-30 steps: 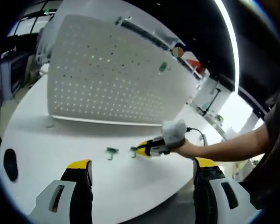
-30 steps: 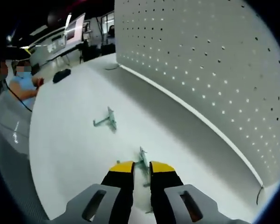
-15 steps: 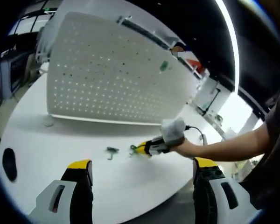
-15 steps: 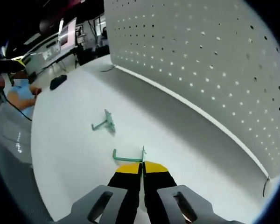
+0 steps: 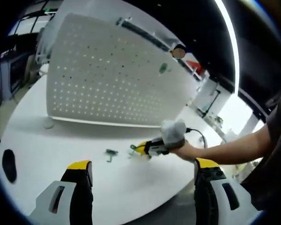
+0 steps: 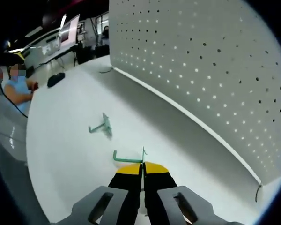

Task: Insert the hook assembly into the mounting plate slot until the hook locks in place.

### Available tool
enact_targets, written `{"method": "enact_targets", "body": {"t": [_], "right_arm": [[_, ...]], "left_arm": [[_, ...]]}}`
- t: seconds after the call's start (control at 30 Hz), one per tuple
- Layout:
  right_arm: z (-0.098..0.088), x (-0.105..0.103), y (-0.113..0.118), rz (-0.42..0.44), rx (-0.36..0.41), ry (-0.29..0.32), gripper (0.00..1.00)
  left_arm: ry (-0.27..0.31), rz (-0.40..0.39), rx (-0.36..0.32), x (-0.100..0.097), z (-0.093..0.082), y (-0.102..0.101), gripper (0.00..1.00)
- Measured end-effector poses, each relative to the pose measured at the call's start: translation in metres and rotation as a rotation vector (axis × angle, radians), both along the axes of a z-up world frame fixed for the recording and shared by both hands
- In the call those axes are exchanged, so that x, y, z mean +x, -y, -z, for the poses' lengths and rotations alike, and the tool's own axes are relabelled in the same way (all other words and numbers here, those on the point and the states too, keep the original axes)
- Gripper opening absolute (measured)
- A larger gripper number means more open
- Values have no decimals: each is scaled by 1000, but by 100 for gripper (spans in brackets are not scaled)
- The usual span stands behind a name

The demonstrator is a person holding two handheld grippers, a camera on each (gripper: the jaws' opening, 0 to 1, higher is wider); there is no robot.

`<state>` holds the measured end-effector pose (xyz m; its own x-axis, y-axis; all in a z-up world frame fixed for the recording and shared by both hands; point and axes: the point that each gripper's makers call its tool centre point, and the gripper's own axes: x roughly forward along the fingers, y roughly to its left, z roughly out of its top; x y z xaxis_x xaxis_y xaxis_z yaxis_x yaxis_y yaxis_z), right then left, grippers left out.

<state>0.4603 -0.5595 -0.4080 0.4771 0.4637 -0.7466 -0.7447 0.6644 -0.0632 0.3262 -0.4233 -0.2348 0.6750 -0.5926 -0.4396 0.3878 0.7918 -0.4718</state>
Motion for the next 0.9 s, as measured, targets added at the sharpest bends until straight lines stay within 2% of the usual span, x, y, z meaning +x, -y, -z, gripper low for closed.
{"method": "enact_targets", "body": {"t": [0.17,0.43,0.67,0.83,0.9], "right_arm": [[-7,1,-1,-16,-25,30,0],[-27,5,-1,8,3,57,0],[-62,11,-3,25,38,123,0],[-99,16,-6,46,90,184,0],[-108,14,-7,54,107,189,0]], "left_arm": [[9,-2,1,-1,-3,0,91],[24,-4,-14,-3,-10,0,92],[39,-2,-36,-2,-17,4,92],[59,5,-73,-2,-27,8,92],[64,4,-88,-2,-30,10,91]]}}
